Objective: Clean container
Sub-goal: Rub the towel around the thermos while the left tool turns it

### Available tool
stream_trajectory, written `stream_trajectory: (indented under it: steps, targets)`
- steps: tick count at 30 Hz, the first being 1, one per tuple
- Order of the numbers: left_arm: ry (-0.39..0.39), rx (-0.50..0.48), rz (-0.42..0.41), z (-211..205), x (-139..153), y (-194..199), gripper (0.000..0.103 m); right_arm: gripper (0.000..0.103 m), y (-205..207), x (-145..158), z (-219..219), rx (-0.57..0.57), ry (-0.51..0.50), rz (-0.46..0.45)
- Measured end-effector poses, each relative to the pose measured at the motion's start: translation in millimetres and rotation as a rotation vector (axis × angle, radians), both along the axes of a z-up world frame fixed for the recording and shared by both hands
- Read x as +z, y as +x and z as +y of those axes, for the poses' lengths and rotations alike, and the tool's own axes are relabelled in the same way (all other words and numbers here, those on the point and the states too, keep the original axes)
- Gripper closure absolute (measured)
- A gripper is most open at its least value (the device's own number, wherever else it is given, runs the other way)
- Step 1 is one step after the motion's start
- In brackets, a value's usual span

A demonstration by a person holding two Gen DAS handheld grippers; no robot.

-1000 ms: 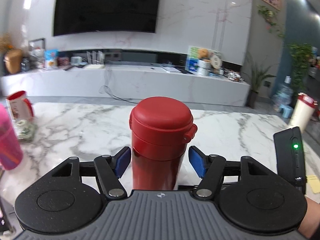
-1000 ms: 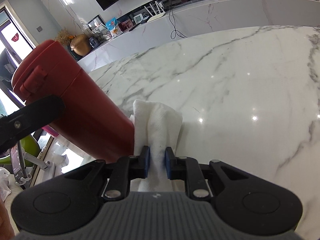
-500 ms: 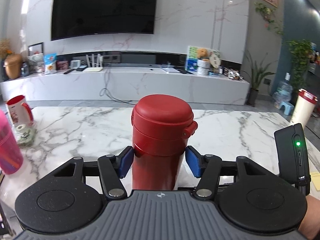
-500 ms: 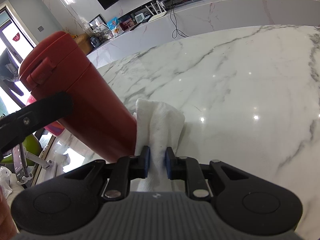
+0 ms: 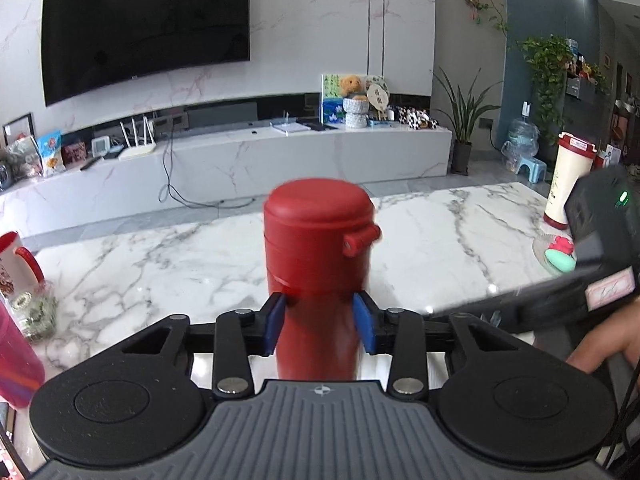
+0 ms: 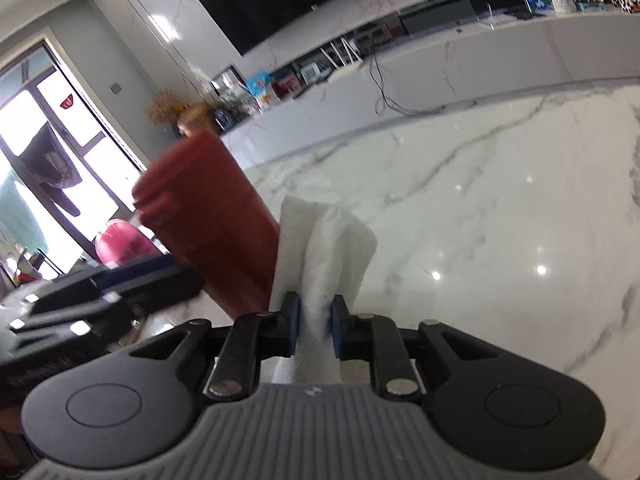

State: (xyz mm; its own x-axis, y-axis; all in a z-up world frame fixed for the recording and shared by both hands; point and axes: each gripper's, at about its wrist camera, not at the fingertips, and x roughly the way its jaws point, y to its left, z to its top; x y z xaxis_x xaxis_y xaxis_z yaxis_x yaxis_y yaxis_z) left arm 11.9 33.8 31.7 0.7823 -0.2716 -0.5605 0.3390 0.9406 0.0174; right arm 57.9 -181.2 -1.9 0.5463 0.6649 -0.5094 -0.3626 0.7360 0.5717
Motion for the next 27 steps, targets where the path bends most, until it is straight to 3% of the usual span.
stream_trajectory:
  steps: [4, 6, 8, 11, 15, 19, 21, 27]
  targets:
    - [0.003, -0.003, 0.0, 0, -1, 0, 0.066, 0.083, -2, 10, -1, 0.012, 0.018, -0.034]
    - [-0.004, 0.004, -0.005, 1, -1, 0, 0.059, 0.084, -2, 10, 1, 0.018, -0.001, -0.033]
    - [-0.019, 0.035, -0.01, 5, -1, 2, 0.04, 0.084, -1, 7, 1, 0.023, -0.007, -0.02]
    - [-0.073, 0.074, 0.005, 13, -2, 6, 0.037, 0.084, 1, 3, 0, 0.015, -0.017, -0.004]
    - [-0.109, 0.066, 0.007, 15, 1, 9, 0.036, 0.084, 3, 2, 0, 0.015, -0.011, -0.004]
    - [-0.084, 0.062, -0.019, 11, 3, 8, 0.049, 0.084, 3, 6, 0, 0.015, -0.002, -0.023]
    - [-0.084, 0.053, -0.019, 10, 3, 7, 0.05, 0.084, 4, 9, -2, 0.009, 0.008, -0.04]
    - [-0.067, 0.04, -0.025, 9, 3, 5, 0.05, 0.084, -1, 26, -11, -0.014, 0.076, -0.16]
